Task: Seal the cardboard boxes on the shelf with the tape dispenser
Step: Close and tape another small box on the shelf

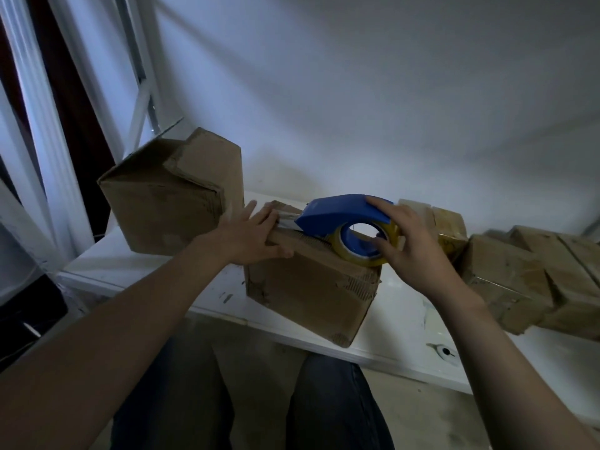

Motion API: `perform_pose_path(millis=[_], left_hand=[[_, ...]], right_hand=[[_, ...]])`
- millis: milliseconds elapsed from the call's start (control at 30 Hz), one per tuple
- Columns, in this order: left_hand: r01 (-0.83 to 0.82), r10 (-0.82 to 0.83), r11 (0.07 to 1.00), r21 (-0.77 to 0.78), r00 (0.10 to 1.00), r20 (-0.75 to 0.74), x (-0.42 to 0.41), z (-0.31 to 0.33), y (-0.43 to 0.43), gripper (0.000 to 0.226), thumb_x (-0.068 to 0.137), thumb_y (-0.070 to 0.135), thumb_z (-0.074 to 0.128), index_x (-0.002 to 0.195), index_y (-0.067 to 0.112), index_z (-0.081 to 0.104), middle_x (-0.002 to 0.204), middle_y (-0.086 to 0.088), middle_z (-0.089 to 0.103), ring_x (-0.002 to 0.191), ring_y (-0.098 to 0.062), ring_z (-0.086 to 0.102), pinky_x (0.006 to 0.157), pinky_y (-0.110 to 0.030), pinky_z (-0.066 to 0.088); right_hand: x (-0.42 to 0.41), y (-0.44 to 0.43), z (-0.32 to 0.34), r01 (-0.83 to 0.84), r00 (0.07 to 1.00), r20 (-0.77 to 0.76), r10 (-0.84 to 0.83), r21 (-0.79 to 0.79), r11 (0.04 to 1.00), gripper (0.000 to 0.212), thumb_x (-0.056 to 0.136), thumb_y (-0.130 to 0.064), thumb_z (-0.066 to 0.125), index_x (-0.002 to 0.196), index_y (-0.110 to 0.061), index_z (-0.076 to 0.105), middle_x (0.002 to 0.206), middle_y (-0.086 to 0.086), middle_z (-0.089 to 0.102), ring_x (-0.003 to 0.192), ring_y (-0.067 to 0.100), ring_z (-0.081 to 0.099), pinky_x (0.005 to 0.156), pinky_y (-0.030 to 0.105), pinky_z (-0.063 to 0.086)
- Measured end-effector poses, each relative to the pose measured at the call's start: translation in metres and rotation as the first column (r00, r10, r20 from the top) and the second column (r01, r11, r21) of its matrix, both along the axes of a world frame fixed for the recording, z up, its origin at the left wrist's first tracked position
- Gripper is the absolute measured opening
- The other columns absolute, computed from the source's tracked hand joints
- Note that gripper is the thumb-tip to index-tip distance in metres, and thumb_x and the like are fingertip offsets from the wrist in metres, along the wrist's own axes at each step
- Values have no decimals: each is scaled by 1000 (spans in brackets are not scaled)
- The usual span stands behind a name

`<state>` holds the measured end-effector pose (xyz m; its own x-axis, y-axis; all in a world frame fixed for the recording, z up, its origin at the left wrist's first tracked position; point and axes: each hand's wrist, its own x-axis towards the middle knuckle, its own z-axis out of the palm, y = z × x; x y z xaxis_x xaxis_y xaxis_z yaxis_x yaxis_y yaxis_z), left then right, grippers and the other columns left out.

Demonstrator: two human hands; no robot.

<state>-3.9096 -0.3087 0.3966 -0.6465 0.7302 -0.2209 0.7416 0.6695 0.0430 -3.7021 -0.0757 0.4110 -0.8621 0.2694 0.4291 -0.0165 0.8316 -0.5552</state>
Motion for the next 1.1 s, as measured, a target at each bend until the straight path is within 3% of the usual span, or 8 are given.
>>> perform_pose_path(millis=[100,167,267,433,567,733,900,1100], left_hand=[[93,-92,994,56,995,-33,6,-7,11,103,88,79,34,160,19,-11,165,2,-22,151,-16,-24,123,-58,5],[132,-127,986,104,990,-58,5,-9,11,101,90,76,36,160,19,-10,166,3,-19,151,-12,-20,123,-57,11],[133,-130,983,127,991,-37,6,-7,13,103,90,74,42,160,17,-7,167,2,-16,152,-13,-17,125,-46,6],[96,-100,989,116,994,33,2,-11,21,111,87,77,47,159,16,-12,166,-1,-20,151,-16,-24,125,-44,2],[88,-92,991,105,995,40,-2,-14,22,115,83,81,45,159,15,-11,166,-1,-21,150,-15,-26,125,-46,3],[80,-82,993,82,996,18,3,-10,22,112,86,78,44,159,14,-11,166,-2,-20,150,-15,-24,124,-43,2],[58,-59,995,79,998,6,9,-8,24,107,89,74,43,159,12,-10,166,-4,-18,152,-16,-21,123,-43,3],[61,-60,997,47,998,-19,16,-3,27,99,95,65,42,158,8,-10,166,-7,-17,152,-18,-19,123,-40,2]], right_hand=[[1,-4,1,18,1000,4,-18,0,1000,67,97,-7,62,148,-42,38,130,-4,47,111,7,46,92,9,36],[-1,-9,2,30,1000,-5,-30,9,1000,66,97,-5,59,149,-40,38,131,-4,44,101,-5,44,84,0,35],[-3,-15,1,72,997,-20,-71,43,996,66,96,-2,58,148,-38,38,132,-2,41,99,-18,42,77,-3,35],[-3,-24,-2,167,986,-33,-165,80,983,66,97,-11,59,151,-38,33,137,1,42,92,8,50,77,21,47],[0,-23,-5,168,984,-69,-164,67,983,65,96,-12,60,149,-42,36,130,-1,43,89,8,48,76,32,54],[-1,-17,-4,139,989,-61,-135,59,989,67,95,-12,62,149,-44,36,129,-1,42,90,6,47,76,25,51],[-6,-16,-6,167,985,-40,-167,-9,986,68,92,-13,65,147,-43,38,125,-1,41,98,15,51,83,28,49],[-9,-11,-1,167,982,-74,-171,-65,984,64,89,-11,69,143,-37,49,117,-2,49,98,11,46,75,6,34]])
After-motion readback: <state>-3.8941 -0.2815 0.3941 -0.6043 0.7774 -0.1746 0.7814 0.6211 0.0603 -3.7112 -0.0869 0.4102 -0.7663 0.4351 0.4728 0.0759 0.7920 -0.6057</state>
